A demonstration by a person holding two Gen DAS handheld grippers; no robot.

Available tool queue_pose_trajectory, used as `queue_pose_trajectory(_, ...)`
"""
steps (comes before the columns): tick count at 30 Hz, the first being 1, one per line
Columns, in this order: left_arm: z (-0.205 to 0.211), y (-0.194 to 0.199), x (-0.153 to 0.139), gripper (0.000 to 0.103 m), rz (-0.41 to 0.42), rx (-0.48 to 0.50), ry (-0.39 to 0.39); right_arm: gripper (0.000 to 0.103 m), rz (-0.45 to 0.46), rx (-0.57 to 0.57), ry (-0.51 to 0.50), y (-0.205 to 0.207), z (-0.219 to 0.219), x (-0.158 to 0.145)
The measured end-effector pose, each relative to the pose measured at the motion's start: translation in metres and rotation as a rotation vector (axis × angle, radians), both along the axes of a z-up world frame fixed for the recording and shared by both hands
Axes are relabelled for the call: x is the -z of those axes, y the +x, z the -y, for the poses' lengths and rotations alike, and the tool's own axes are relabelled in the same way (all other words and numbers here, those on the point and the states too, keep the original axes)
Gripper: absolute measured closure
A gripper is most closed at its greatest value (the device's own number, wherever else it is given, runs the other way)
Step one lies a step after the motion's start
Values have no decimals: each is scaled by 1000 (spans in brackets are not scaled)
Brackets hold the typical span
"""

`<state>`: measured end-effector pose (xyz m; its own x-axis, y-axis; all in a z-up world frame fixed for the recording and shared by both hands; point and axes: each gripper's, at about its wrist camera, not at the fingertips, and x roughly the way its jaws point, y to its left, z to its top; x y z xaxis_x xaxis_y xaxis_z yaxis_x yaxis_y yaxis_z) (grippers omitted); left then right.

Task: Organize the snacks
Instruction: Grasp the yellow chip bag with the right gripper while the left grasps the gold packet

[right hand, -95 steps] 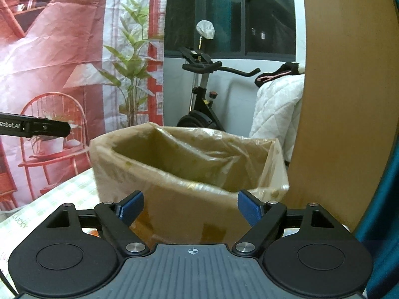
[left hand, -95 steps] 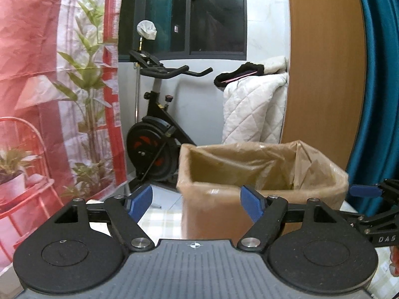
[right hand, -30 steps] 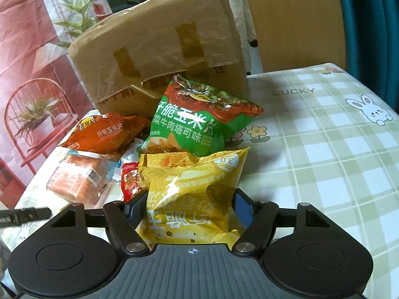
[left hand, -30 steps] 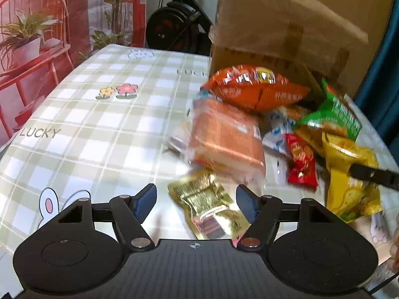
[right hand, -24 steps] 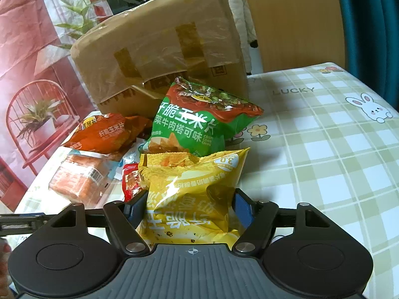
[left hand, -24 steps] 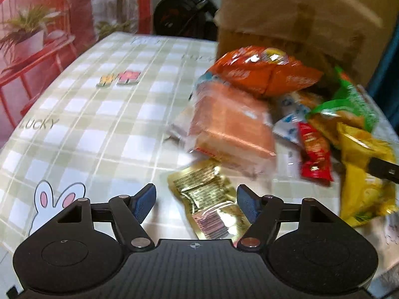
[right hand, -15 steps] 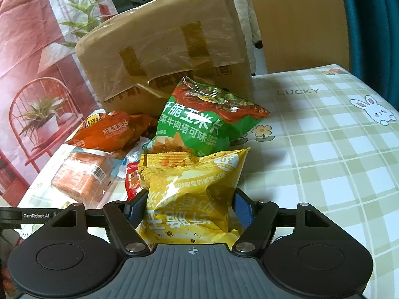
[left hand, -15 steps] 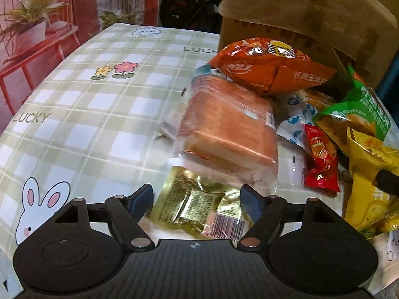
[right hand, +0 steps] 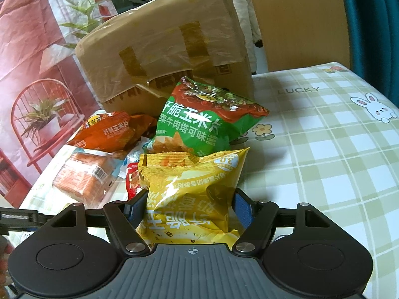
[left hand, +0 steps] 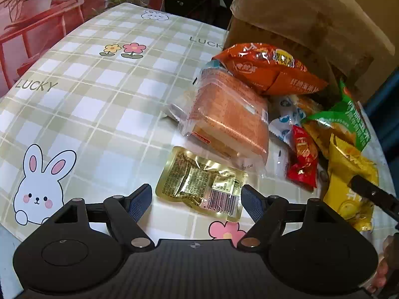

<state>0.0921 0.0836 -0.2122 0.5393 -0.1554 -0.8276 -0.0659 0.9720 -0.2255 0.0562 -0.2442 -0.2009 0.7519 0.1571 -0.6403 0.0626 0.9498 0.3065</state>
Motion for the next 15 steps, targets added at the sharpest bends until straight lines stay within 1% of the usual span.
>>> queue_pose_trajectory(3, 2, 3, 6, 23, -31, 7, 5, 35, 0, 2, 0, 0, 0, 0)
queue_pose_trajectory(10, 7, 8, 8, 23, 5, 35, 3, 35, 0, 8, 4, -1, 3, 1)
queue_pose_trajectory(15, 8, 26, 11, 23, 32, 57, -8, 35, 1, 5, 2, -1, 3, 1)
